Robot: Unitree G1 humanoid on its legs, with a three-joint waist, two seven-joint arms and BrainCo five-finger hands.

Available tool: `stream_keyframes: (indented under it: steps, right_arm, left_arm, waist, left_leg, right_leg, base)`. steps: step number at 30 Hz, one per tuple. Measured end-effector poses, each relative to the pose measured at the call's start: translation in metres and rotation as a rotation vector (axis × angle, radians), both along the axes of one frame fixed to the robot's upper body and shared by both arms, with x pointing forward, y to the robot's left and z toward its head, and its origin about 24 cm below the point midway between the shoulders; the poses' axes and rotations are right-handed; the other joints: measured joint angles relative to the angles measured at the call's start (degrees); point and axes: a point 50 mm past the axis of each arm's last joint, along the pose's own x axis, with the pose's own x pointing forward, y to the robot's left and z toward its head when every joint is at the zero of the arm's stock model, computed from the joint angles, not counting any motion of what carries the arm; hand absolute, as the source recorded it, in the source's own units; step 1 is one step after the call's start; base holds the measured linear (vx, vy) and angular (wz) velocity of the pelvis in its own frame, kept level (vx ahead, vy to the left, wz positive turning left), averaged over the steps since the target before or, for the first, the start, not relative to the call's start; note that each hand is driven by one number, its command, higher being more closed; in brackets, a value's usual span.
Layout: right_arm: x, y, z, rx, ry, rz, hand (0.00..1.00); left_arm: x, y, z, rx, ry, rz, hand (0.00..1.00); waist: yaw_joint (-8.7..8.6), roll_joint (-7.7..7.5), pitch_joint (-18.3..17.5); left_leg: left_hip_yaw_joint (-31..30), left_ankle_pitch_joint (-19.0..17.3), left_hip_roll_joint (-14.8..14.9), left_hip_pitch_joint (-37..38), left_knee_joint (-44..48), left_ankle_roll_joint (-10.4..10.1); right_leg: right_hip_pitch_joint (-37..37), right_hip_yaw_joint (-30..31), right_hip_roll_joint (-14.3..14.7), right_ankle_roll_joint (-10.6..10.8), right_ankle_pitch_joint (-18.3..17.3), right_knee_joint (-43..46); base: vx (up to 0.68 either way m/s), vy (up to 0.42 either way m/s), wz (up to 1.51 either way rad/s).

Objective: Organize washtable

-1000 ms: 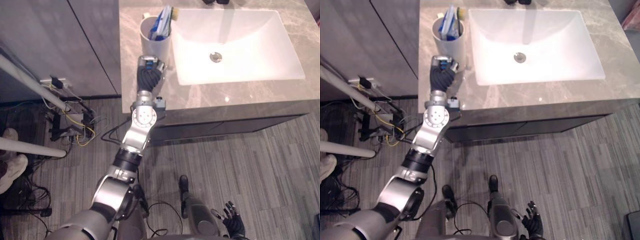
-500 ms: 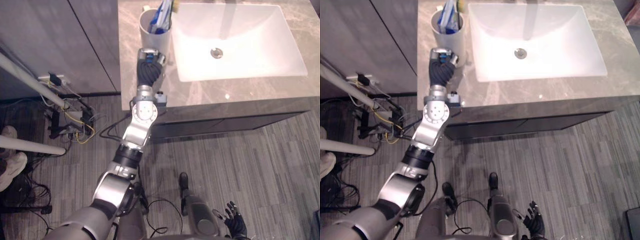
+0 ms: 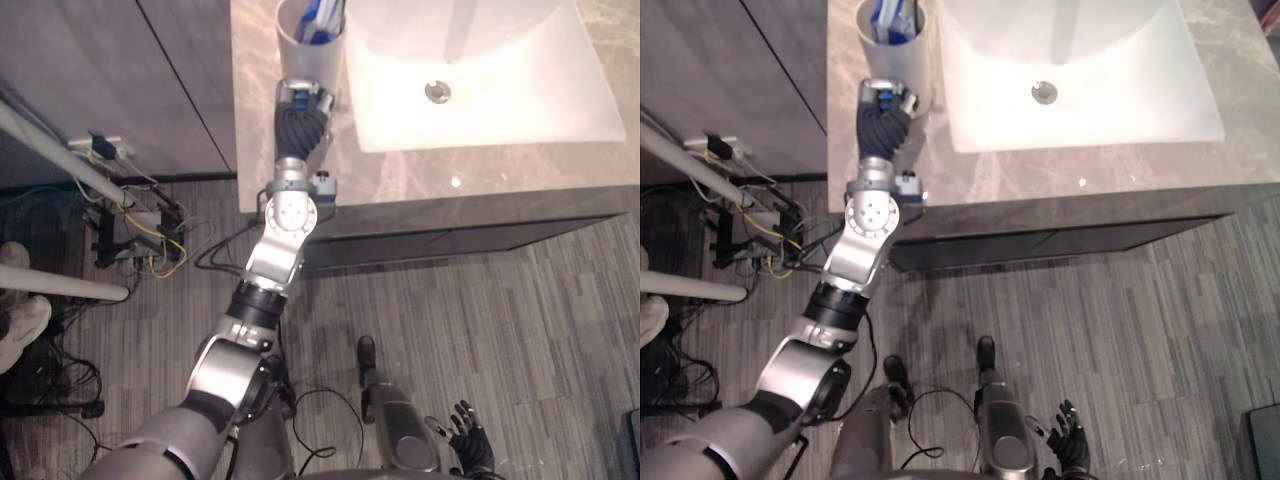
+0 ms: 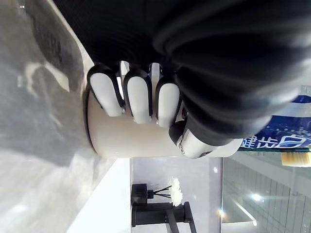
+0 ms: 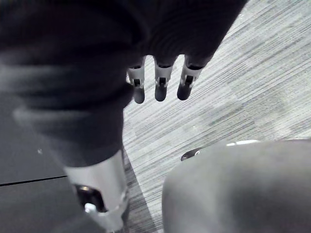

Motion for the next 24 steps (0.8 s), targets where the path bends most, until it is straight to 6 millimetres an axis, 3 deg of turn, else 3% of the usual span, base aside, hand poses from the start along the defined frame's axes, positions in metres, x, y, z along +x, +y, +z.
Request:
stream_keyframes:
  steps: [24]
  right_arm:
    - [0.007,-0.008,0.004,-0.024,-0.025,0.01,0.0]
  left_arm:
    - [0.002,-0.006,0.031,0.023,-0.081,-0.009,1.0]
  waist:
    - [0.39,-1.6,1.86]
  left_leg:
    - [-0.23,-0.26,0.73,-2.93,2.19,0.09]
  right_leg:
    - [-2.3,-0.05,0.33,-0.06,0.16,0.92]
  base:
    - [0.0,0.0,0.0]
